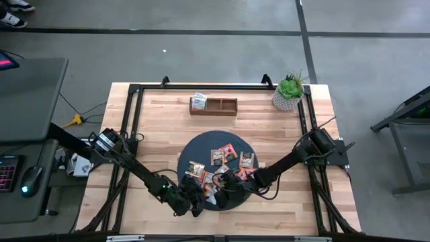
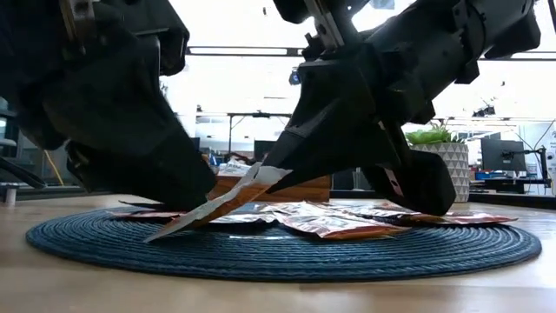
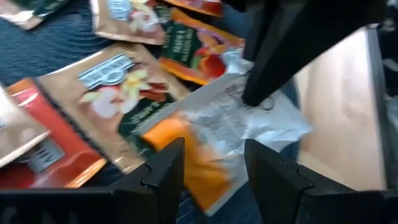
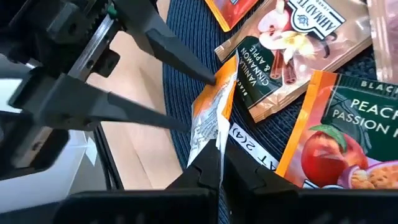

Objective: Pick & Place Tea
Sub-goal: Put the white tea bag into the left section of the wooden organizer

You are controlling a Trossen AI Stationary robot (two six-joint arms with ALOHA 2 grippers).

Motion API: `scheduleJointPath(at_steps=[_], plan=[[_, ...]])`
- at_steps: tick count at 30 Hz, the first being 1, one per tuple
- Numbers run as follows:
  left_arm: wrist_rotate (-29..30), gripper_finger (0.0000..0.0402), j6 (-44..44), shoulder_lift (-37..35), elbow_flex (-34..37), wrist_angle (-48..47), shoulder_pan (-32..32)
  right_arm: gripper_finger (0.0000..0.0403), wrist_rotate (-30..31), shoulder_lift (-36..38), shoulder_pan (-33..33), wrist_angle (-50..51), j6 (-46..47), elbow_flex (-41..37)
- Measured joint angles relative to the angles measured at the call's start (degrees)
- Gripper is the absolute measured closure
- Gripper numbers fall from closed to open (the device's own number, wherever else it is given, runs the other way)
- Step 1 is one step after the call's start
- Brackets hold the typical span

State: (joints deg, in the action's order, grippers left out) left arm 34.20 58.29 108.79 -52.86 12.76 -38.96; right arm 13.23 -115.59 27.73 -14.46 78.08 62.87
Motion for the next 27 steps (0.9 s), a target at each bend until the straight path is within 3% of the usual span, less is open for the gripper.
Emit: scheduleJointPath(at_steps=[8,18,22,27], plan=[[-4.1,0.0236,-7.8,-2.7,-0.1,7.7,0.0,0.0402,-4.4,2.8,0.0,1.0,-5.9,0.0],[-7.4,0.0236,-24.7,-14.5,0.0,-0.5,4.7,0.0403,-15.6,11.7,-3.6,12.4,-22.0,0.1],[-11.8,0.0236,-31.1,-17.3,0.0,-0.6,8.6,0.0403,-19.6,17.3,-6.9,20.9,-30.8,0.1],[-21.8,0.0236,-35.6,-17.6,0.0,1.2,14.9,0.0403,-20.5,25.2,-11.5,31.9,-40.4,0.1]])
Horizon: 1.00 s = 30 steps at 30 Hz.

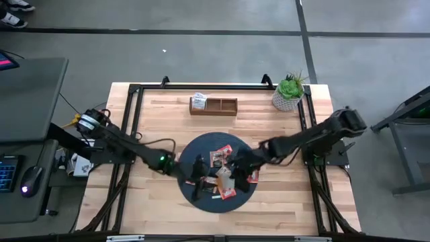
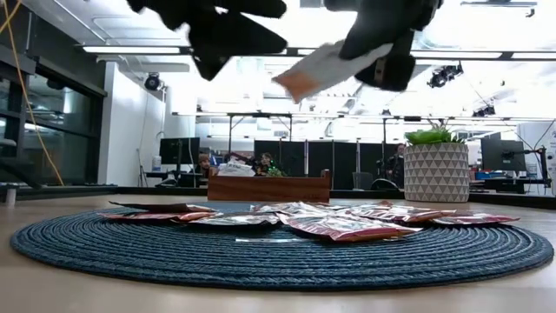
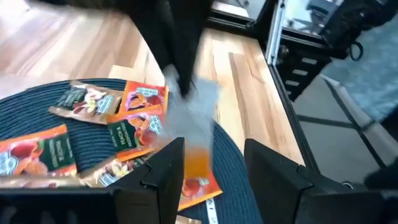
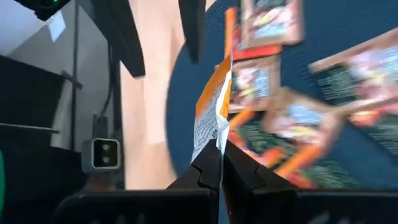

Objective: Pick & Place Tea
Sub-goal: Put the white tea bag into the left section of the wooden organizer

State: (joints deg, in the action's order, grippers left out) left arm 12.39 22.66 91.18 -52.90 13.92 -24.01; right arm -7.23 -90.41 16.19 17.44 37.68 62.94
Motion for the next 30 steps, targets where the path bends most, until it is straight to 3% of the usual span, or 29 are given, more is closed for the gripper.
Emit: scheduleJointPath(at_steps=[6,13,22,30], plan=[[-8.9,0.0236,-5.4,0.0,-2.8,0.4,6.6,0.0403,-1.6,8.5,-4.2,9.3,-8.1,0.0],[-12.6,0.0236,-11.8,0.0,-10.0,-4.2,12.8,0.0402,-6.0,12.7,-5.9,22.9,-17.2,1.8],[-16.8,0.0236,-17.9,0.0,-16.8,-13.3,17.8,0.0402,3.5,6.1,-6.1,46.3,-32.4,20.1],[-19.1,0.0236,-17.9,0.0,-16.8,-13.3,20.4,0.0402,8.2,-2.3,-6.9,55.8,-41.6,34.9]])
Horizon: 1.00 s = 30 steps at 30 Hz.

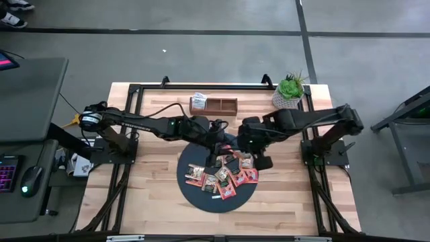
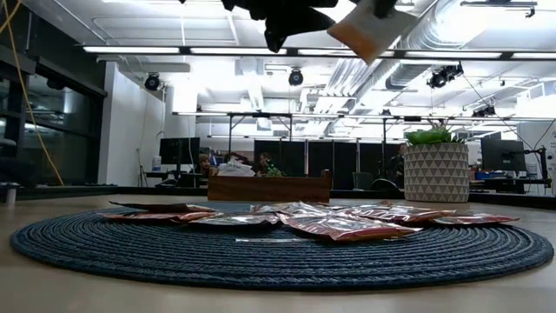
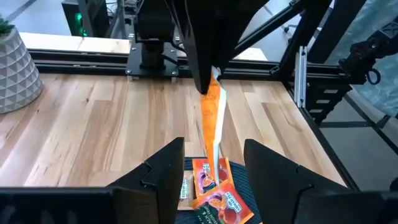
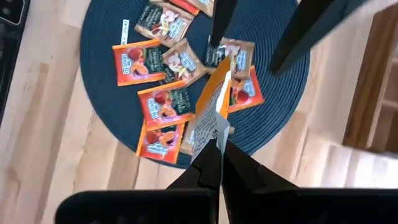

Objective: Pick & Place Tea
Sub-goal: Put the white tea bag into the left section of the wooden organizer

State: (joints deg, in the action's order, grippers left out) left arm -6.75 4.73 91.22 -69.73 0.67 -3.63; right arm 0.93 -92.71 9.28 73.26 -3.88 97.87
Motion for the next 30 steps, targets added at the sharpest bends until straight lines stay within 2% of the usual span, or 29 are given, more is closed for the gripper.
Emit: scheduleJointPath(at_steps=[10,21,30], plan=[[0.2,0.0236,0.0,0.0,0.0,0.1,0.0,0.0402,0.2,-5.3,-2.1,1.0,-4.1,4.8],[2.6,0.0236,0.0,0.0,0.0,3.2,0.0,0.0403,0.2,-5.4,-2.7,-2.4,-4.6,4.8],[3.2,0.0236,0.0,0.0,0.0,2.1,0.0,0.0403,0.0,-5.4,-3.3,-3.6,-4.6,4.8]])
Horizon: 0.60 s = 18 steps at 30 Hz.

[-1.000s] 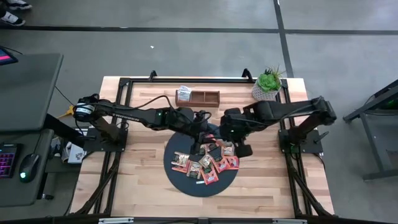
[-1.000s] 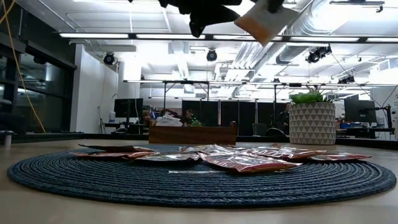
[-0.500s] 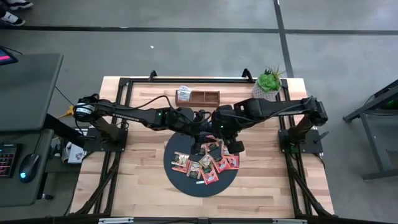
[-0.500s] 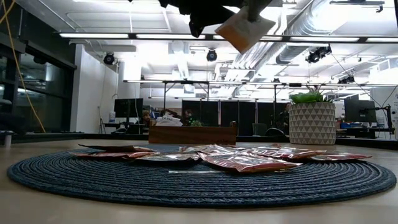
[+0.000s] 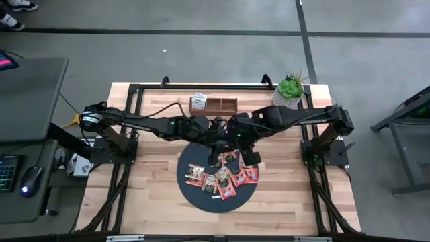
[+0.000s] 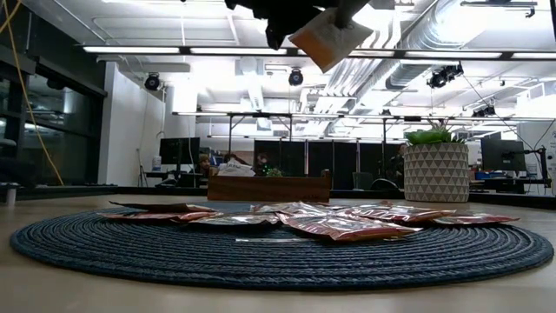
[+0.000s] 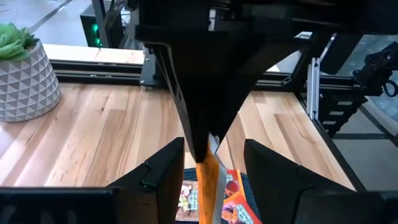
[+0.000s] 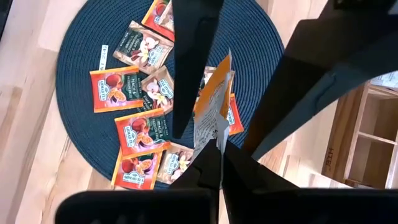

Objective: Pick & Place Tea
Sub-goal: Put the white tea bag into the left section of the wooden organizer

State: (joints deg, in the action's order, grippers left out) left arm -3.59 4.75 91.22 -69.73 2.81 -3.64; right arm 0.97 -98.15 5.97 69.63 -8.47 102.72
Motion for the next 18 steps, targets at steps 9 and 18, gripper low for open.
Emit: scheduleJointPath(at_steps=[9,18], plan=[[1.9,0.0330,-0.1,0.0,0.0,0.0,0.0,0.0403,-0.2,0.0,-0.4,0.2,-0.1,0.0],[1.4,0.0398,-0.4,0.0,0.0,-0.5,0.0,0.0403,-0.4,0.0,-0.3,0.4,-0.1,0.0]])
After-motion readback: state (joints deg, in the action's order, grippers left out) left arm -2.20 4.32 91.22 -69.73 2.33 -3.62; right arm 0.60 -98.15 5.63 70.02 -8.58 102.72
